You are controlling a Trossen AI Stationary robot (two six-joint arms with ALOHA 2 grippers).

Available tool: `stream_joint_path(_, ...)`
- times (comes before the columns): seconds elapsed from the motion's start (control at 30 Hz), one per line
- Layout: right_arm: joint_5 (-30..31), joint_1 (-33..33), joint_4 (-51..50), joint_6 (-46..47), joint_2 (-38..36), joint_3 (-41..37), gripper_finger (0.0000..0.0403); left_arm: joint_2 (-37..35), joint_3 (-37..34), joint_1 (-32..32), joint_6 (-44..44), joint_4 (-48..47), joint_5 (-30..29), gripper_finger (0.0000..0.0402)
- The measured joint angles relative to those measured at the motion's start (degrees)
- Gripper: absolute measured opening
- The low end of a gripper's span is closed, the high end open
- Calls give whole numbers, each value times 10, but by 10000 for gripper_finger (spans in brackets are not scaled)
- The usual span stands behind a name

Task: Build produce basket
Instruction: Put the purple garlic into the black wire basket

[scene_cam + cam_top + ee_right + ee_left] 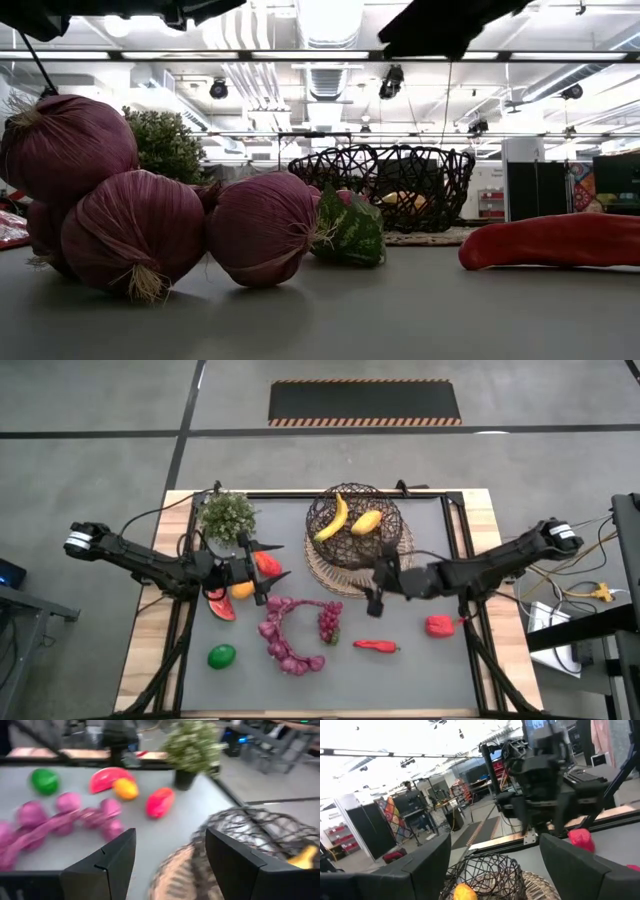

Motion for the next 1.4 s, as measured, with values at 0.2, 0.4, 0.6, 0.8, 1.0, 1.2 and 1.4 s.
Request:
stream_joint_path(0.2,0,56,-21,1,0,0,224,0,-11,0,-103,-10,0,286)
stream_joint_path(0.4,0,76,-22,-34,0,-2,224,24,-30,0,-251,-8,0,286)
stream_joint_path(0.6,-6,76,-23,-115,13,-8,220,85,-19,-5,-384,-6,2,286)
stream_joint_path(0.8,-25,76,-27,-170,9,-8,219,164,23,-27,-445,-34,5,286)
stream_joint_path(1.0,-25,76,-75,-149,8,-9,219,197,133,-30,-545,-310,23,286)
stream_joint_path(1.2,-25,76,-118,-112,8,-10,219,247,287,-30,-620,-694,97,286)
stream_joint_path(1.4,-24,76,-122,-98,8,-16,219,315,346,-30,-542,-817,122,286)
